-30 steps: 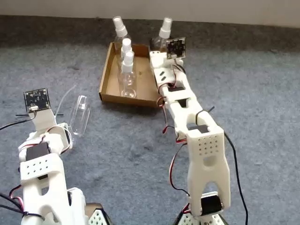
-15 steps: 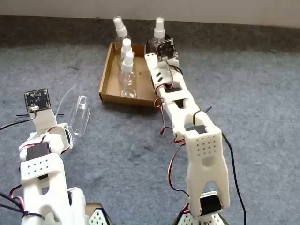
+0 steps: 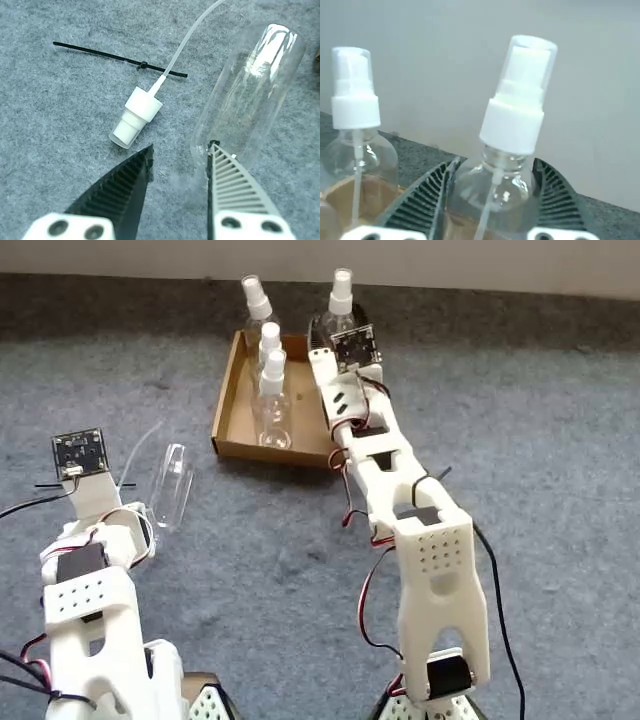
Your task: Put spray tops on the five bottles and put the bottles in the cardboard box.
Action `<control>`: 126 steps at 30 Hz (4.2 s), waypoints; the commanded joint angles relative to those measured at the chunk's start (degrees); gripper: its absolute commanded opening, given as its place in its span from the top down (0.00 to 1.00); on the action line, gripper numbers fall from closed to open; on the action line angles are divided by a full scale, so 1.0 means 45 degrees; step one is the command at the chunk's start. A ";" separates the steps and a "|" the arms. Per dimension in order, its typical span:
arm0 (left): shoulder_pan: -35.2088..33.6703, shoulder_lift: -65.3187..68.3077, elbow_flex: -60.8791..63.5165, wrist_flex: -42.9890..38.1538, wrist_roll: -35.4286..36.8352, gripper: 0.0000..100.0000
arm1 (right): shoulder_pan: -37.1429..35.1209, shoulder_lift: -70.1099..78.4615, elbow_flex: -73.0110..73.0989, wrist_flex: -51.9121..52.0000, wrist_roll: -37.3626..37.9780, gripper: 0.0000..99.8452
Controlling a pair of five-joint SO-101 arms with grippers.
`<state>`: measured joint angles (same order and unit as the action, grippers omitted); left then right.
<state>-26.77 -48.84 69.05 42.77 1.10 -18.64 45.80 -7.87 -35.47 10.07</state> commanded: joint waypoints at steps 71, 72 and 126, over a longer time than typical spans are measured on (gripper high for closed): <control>0.0029 -0.0127 -0.0029 -0.0234 -0.0059 0.82 | -0.0127 -0.1846 -0.0830 0.2002 -0.0293 0.67; 0.0088 -0.0127 -0.0029 -0.0234 -0.0059 0.82 | -0.0127 -0.2042 -0.0830 0.2237 -0.0430 0.67; 0.0205 0.4034 -0.8606 0.6486 -0.2422 0.82 | -0.0283 -1.1165 -0.2569 2.9783 0.0391 0.67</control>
<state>-32.57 -40.13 38.20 69.05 -9.71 -24.09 4.48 -28.00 99.91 9.19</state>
